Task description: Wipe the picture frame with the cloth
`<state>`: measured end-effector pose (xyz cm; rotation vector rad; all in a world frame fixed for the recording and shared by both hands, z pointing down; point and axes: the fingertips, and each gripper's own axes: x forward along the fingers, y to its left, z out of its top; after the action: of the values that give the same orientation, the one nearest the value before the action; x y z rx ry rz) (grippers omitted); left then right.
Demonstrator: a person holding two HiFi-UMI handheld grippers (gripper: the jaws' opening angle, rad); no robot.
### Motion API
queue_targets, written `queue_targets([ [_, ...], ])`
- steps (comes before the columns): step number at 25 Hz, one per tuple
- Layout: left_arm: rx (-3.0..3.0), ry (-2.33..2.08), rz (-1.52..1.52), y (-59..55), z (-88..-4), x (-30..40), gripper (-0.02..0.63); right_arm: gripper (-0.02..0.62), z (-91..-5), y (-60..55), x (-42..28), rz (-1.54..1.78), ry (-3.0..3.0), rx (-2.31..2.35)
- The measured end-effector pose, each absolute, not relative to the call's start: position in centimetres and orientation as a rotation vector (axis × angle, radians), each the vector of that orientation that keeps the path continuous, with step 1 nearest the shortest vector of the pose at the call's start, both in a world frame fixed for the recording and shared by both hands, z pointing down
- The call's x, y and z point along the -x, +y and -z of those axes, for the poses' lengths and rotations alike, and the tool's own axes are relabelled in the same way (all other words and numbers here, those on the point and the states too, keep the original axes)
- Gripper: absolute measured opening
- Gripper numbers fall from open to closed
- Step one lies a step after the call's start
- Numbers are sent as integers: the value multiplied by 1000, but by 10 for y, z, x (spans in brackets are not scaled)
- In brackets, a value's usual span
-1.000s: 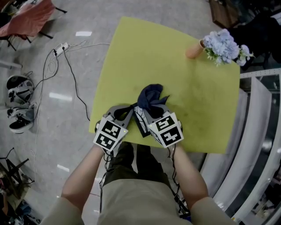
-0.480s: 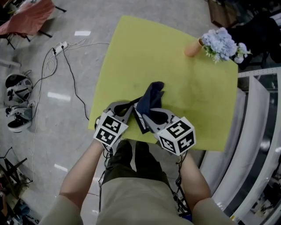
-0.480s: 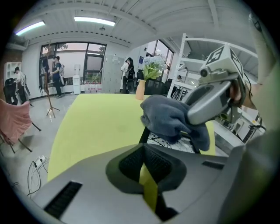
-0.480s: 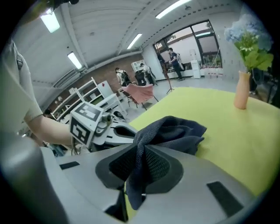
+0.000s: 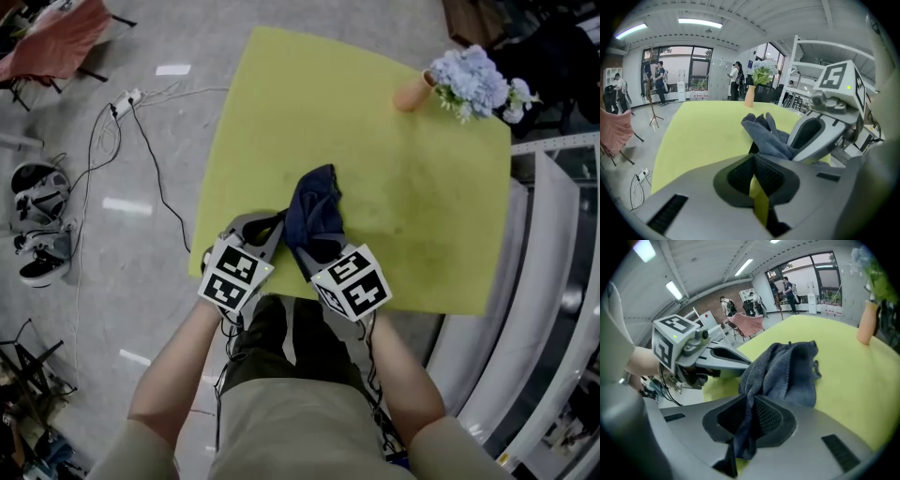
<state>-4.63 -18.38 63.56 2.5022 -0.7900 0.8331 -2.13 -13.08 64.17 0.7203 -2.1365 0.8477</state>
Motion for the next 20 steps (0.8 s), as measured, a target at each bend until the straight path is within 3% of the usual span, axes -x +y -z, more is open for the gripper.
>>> queue_targets([
  [10,-2508,-781,-840,-183,-636,47,6,57,-625,-146,-56,-813,-2068,-939],
  [16,-2506,-776,-839,-182,-635,47,6,57,-566,-128,-13,-913,-2353,-868],
  [20,-2505,-776,-841,-182,-635,47,6,57,-578,-100,18,-944,-2359,-741],
])
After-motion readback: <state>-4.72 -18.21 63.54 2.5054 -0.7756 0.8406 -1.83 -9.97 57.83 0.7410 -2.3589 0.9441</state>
